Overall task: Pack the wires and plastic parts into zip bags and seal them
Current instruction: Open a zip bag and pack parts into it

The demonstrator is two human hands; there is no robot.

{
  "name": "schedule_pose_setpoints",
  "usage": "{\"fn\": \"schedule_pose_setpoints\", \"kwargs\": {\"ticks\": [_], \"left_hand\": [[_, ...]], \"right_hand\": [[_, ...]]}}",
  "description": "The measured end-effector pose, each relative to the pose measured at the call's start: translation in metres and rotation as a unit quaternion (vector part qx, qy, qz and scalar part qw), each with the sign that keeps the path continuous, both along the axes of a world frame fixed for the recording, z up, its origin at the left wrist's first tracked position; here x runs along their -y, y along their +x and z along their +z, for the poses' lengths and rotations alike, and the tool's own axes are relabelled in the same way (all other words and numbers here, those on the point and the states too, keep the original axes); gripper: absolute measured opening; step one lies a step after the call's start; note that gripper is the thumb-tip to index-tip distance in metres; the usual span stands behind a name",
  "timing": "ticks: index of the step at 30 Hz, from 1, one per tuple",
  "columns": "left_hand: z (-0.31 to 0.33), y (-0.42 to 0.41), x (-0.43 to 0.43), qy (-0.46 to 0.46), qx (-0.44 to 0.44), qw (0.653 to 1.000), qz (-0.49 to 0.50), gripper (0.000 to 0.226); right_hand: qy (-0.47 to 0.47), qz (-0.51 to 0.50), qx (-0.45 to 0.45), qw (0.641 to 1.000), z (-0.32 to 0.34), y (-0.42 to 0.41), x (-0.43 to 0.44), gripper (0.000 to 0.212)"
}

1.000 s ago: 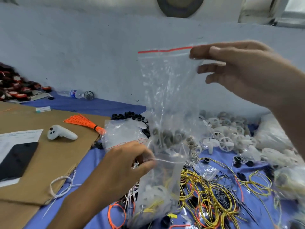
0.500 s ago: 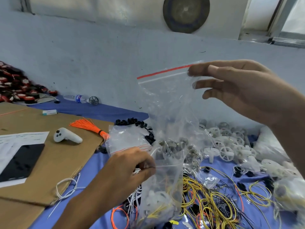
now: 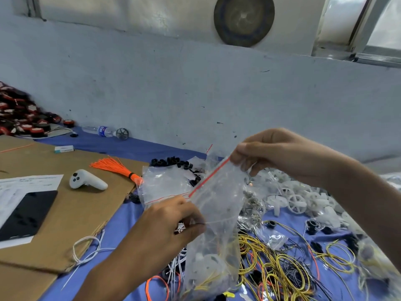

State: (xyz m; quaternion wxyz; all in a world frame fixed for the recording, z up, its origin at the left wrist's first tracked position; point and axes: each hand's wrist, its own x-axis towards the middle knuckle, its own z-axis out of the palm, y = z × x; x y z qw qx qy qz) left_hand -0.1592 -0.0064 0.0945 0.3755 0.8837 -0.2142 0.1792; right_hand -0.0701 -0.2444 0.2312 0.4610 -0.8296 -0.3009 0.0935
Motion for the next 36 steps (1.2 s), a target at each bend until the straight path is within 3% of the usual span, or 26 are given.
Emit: {"fn": "schedule_pose_setpoints", "kwargs": {"ticks": [2, 4, 7, 9, 11, 17, 19, 21, 23, 26, 29, 32, 36], "left_hand": [[-0.001, 0.000, -0.001, -0.002, -0.006, 1.000, -0.003, 0.004], [-0.002, 0.000, -0.001, 0.003, -0.006, 1.000, -0.005, 0.004], [-0.002, -0.001, -0.002, -0.004, 0.004, 1.000, -0.004, 0.006], [-0.001, 0.000, -0.003, -0.002, 0.005, 1.000, 0.001, 0.007], [-0.001, 0.001, -0.001, -0.001, 0.006, 1.000, 0.006, 0.007], [-0.003, 0.001, -0.003, -0.010, 0.008, 1.000, 0.008, 0.011], [-0.004, 0.001, -0.003, 0.005, 0.013, 1.000, 0.009, 0.017], [-0.004, 0.000, -0.002, 0.007, 0.017, 1.000, 0.007, 0.021], [-0.003, -0.001, -0.001, -0.001, 0.021, 1.000, 0.006, 0.021], [0.000, -0.003, 0.001, -0.007, 0.032, 0.999, 0.001, 0.021], [0.001, -0.003, 0.004, -0.006, 0.036, 0.999, -0.008, 0.020], [-0.002, -0.005, 0.003, 0.002, 0.038, 0.999, -0.017, 0.023], [-0.009, -0.009, -0.002, -0.002, 0.063, 0.998, -0.016, 0.019]], "right_hand": [[-0.094, 0.002, 0.045, 0.995, -0.005, 0.001, -0.002, 0.026], [-0.116, 0.021, 0.045, 0.992, -0.009, 0.000, -0.003, 0.027], [0.047, 0.041, -0.042, 0.997, -0.011, 0.001, -0.003, 0.030], [0.161, 0.054, -0.092, 0.981, -0.013, 0.002, -0.004, 0.026], [0.190, 0.065, -0.111, 0.973, -0.016, 0.004, -0.006, 0.025], [0.024, 0.019, -0.080, 0.996, -0.032, 0.013, -0.004, 0.028], [-0.106, 0.026, -0.035, 0.993, -0.039, 0.012, -0.007, 0.022], [-0.255, 0.006, 0.069, 0.965, -0.046, 0.009, -0.013, 0.023], [-0.376, -0.007, 0.184, 0.908, -0.050, 0.008, -0.020, 0.028], [-0.449, 0.014, 0.247, 0.859, -0.048, 0.002, -0.029, 0.037], [-0.445, 0.149, 0.200, 0.860, -0.050, -0.008, -0.053, 0.027], [-0.477, 0.216, 0.057, 0.850, -0.069, -0.002, -0.074, 0.027], [-0.546, 0.231, 0.085, 0.801, -0.100, 0.013, -0.066, 0.029]]}}
